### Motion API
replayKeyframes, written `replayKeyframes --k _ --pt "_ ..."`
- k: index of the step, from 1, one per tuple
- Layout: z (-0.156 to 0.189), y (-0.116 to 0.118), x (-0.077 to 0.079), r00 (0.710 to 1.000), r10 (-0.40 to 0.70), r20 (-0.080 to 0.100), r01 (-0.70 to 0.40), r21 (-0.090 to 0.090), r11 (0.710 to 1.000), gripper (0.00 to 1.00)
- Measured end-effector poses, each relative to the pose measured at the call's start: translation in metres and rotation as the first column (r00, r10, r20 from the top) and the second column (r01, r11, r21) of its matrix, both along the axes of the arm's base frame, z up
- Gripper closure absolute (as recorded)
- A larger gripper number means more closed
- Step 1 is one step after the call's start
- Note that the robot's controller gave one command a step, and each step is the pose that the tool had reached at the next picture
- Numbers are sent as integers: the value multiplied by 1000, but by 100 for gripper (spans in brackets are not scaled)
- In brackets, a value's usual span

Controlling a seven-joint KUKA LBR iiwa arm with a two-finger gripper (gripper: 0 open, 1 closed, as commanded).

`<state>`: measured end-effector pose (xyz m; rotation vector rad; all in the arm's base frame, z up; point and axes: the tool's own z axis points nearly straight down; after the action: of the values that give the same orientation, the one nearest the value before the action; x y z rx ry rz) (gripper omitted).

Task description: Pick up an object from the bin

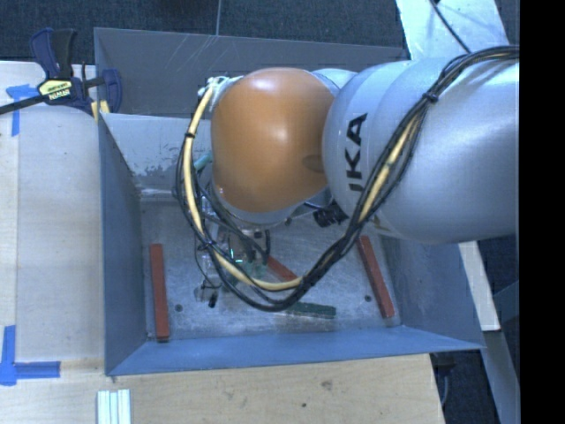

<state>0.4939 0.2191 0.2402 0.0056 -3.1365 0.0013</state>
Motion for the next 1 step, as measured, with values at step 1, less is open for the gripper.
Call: replayKeyframes --k 1 --pt "-169 22 -5 816 578 15 -578 0 816 0"
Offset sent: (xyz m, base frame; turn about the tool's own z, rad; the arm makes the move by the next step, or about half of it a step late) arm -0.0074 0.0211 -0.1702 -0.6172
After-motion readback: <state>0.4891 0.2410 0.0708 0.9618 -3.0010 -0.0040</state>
